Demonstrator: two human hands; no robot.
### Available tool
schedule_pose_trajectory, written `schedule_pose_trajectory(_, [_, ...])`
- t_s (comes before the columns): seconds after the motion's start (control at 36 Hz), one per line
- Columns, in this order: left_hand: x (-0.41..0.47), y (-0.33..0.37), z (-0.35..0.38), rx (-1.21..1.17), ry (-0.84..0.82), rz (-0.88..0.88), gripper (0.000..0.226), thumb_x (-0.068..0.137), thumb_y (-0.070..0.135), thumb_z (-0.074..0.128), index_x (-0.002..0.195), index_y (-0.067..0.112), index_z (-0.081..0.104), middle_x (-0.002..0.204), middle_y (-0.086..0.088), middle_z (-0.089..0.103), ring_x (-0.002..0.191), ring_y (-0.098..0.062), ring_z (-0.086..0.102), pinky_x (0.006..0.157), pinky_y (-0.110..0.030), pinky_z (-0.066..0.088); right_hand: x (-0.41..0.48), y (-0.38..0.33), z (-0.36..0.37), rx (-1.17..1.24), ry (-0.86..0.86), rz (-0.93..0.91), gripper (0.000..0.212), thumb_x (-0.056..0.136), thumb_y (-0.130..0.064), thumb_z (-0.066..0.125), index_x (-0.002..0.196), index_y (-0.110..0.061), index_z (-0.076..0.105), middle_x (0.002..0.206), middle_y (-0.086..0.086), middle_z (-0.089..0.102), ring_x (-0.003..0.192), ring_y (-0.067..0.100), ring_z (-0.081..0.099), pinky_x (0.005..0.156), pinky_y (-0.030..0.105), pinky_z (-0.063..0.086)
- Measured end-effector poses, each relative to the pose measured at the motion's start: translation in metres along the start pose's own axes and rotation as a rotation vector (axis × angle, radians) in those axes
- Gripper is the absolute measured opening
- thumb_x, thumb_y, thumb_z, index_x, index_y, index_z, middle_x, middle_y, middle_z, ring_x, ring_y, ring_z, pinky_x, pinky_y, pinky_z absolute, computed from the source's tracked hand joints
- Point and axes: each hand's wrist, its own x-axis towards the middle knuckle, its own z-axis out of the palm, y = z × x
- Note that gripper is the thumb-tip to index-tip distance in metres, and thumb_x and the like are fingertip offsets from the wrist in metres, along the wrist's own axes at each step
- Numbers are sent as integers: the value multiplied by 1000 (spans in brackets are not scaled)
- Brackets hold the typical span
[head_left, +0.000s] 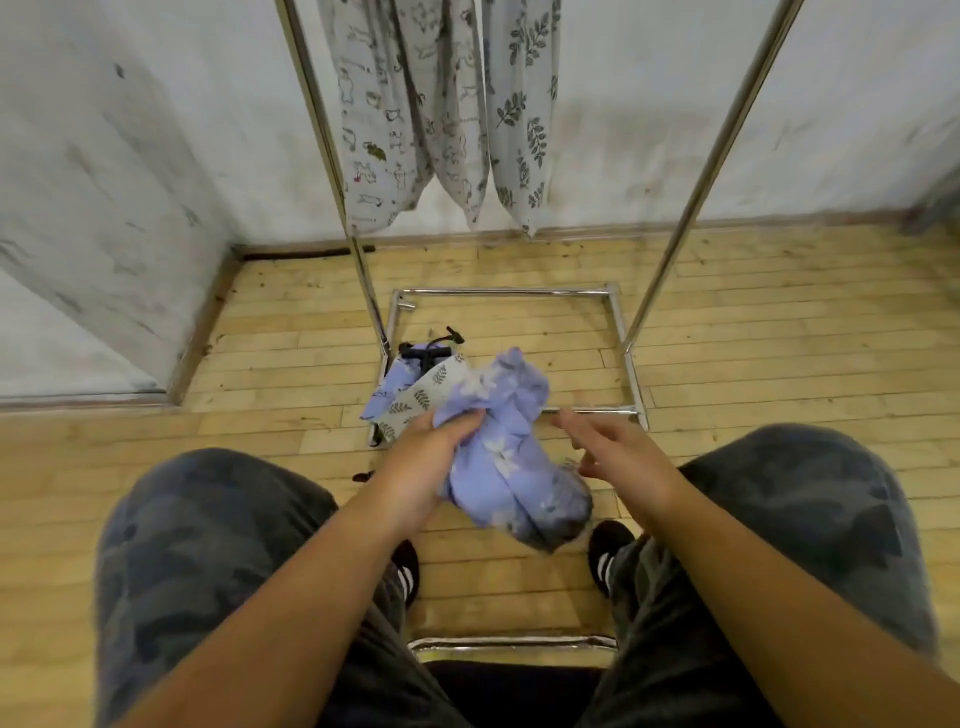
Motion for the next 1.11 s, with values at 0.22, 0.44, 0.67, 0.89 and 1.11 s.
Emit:
schedule_pose_trajectory(0.22, [2, 9, -5, -408, -79, -233, 38, 106, 38, 50, 129, 14, 68, 130, -17, 70, 111, -31, 69, 98, -46, 53, -12, 24, 17, -487, -332, -13, 36, 85, -56, 76, 108, -30, 76, 105, -12, 78, 99, 6, 71, 91, 34, 57])
schedule_pose_trajectory(0.44, [-1, 2, -2, 232, 177, 13, 94, 88, 72, 61, 161, 29, 20, 154, 8, 42, 137, -16, 45, 112, -38, 36, -16, 12, 20, 39, -116, 88, 45, 96, -54, 61, 103, -14, 81, 101, 12, 79, 97, 27, 75, 88, 35, 54])
schedule_pose_trajectory(0.67, [-24, -13, 13, 470, -425, 123, 66, 90, 54, 71, 149, 42, 43, 144, 20, 56, 132, 0, 54, 110, -27, 46, -11, 13, 27, 91, -77, 220, 57, 99, -60, 50, 117, -11, 72, 96, 7, 76, 84, 22, 69, 65, 32, 57])
schedule_pose_trajectory(0.89, [-9, -15, 11, 600, -87, 207, 21, 100, 33, 62, 121, 34, 63, 115, 12, 68, 89, 2, 66, 68, -12, 49, -14, 7, 26, -66, 151, 129, 51, 98, -59, 54, 81, -17, 77, 74, 6, 74, 72, 25, 68, 60, 26, 49])
schedule_pose_trajectory(1.11, [-3, -16, 7, 619, 44, 233, 14, 101, 29, 61, 95, 25, 72, 81, 9, 68, 70, -10, 60, 62, -23, 46, -2, 18, 19, -26, 194, 133, 58, 94, -60, 60, 69, -11, 79, 52, -7, 61, 59, 20, 59, 68, 37, 54])
